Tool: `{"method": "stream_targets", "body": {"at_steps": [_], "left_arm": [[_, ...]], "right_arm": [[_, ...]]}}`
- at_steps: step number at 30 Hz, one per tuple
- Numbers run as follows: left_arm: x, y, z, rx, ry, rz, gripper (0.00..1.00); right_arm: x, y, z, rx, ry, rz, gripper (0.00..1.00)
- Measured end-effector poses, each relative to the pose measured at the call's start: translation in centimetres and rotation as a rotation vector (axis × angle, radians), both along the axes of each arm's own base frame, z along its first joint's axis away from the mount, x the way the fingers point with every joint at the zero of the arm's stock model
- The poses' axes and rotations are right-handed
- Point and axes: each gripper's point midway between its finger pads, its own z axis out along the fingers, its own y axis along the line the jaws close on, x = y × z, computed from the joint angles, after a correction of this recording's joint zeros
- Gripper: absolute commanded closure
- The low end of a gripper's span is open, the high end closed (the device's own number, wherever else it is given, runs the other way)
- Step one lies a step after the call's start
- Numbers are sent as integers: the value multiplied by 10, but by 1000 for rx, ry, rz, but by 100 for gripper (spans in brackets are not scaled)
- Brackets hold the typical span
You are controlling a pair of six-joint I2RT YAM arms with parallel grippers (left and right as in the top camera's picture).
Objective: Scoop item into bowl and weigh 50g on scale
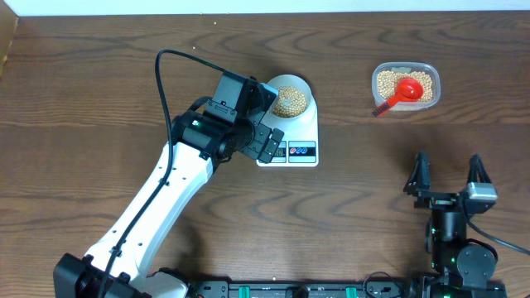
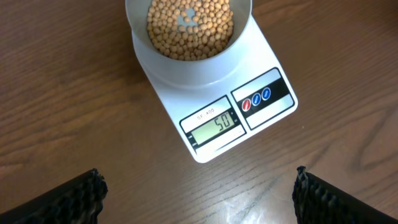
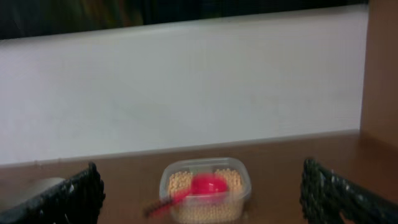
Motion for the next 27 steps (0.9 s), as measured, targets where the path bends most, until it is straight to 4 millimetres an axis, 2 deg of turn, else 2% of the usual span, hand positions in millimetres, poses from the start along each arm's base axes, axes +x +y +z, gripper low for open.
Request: {"method": "stream_targets", "body": {"at_steps": [2,7,13,27], "left_arm": [[0,0,0,0,0,0,2],[0,0,0,0,0,0,2],[0,0,0,0,0,0,2],[0,0,0,0,0,0,2]], "right_arm": [[0,0,-10,6,41,1,1],[1,1,-22,30,87,7,1],[1,3,-62,55,247,14,1],[1,4,-62,55,249,19,1]]}}
